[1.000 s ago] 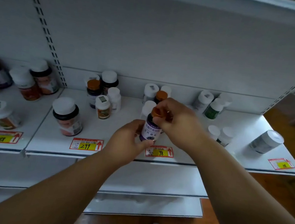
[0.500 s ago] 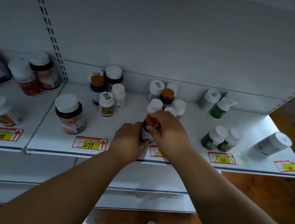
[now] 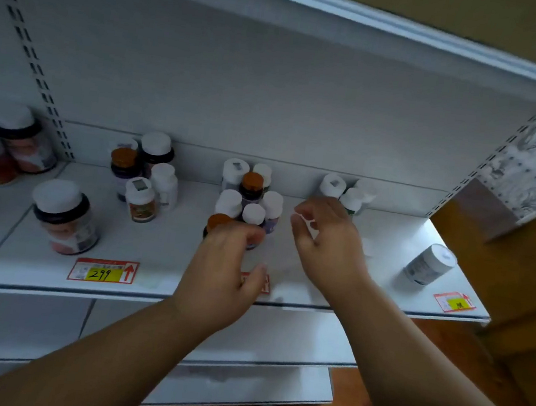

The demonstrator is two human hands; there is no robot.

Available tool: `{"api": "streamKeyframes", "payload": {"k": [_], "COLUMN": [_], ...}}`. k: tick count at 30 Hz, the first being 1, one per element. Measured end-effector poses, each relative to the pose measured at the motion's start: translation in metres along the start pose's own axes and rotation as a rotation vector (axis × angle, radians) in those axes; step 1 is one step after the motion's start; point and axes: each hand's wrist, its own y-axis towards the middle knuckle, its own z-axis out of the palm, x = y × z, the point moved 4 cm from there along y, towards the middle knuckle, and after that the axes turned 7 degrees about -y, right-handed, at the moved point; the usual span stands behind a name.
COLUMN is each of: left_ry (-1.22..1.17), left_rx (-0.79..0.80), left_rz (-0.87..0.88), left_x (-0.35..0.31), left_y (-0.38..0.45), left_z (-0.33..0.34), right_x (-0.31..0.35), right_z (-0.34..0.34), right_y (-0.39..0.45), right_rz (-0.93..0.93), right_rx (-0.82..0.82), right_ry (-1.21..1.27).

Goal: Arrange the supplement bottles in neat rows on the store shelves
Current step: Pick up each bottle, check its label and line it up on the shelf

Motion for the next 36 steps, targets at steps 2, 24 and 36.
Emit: {"api": "streamKeyframes", "payload": {"k": [2,24,36], "left_ry": [0.022,0.313,-0.147], "left_rx": [0.048,0.425,0.299], "left_rz": [0.022,-0.074,-0.148], "left_x": [-0.012,-0.028,-0.055], "left_y": [0.014,0.096,0.121], "left_z": [0.022,0.184,0.176], "right_x": [-0.029,-0.208,-0.181], "right_z": [-0.008,0.000,-0.094], "right_y": [0.015,0.091,0.045], "right_rz": [0.027,0.045,0.284], "right_rx": [-0.018,0.401,0.118], "right_ry": [0.023,-0.229,0.156]}}
